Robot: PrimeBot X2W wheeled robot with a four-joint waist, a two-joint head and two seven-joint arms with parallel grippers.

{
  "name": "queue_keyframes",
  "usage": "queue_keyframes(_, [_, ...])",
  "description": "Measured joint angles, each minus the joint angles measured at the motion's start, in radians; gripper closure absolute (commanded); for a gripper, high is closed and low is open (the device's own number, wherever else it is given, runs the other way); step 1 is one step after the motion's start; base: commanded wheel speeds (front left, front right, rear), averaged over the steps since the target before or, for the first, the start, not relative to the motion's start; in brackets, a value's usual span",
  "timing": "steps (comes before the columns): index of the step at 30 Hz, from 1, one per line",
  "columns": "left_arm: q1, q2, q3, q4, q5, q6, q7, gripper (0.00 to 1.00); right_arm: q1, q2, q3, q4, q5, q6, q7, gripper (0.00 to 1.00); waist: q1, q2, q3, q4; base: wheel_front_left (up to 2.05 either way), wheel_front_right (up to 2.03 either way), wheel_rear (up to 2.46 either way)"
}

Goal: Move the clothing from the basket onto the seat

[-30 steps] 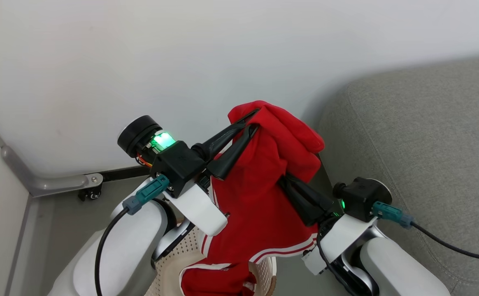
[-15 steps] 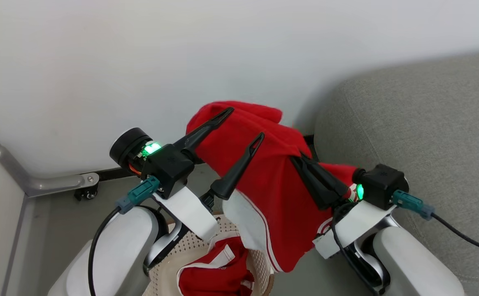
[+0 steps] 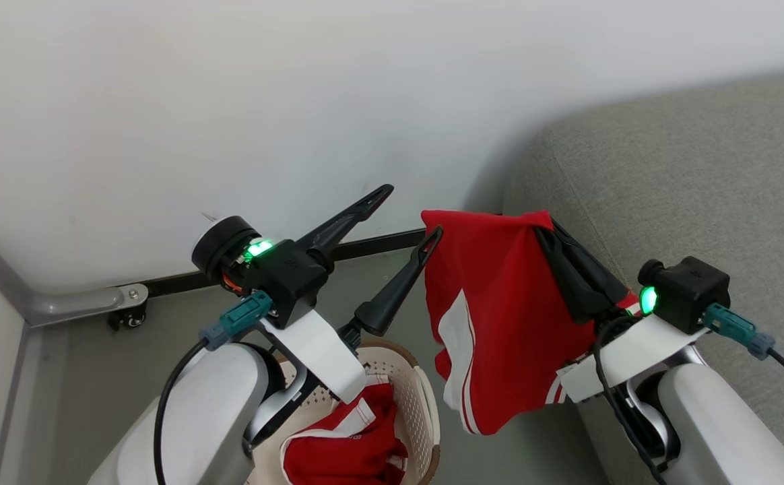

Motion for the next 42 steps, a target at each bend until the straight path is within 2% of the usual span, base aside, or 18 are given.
queue_keyframes(13, [0.0,-0.017,-0.05,0.006,-0.02,0.0,0.0,0.0,0.068,-0.002,-0.113,-0.06,-0.051,0.0,0.0,1.0,0.0,0.0,0.013,-0.045,0.0,0.0,0.0])
queue_keyframes(26, [-0.012,-0.024,-0.099,0.018,-0.035,-0.001,0.0,0.0,0.118,0.029,-0.19,-0.142,-0.098,0.0,0.0,1.0,0.0,0.0,0.033,-0.118,0.0,0.0,0.0])
queue_keyframes(42, [-0.048,-0.018,-0.122,0.025,-0.043,-0.001,0.0,0.0,0.144,0.053,-0.21,-0.224,-0.131,0.0,0.0,1.0,0.0,0.0,0.063,-0.223,0.0,0.0,0.0])
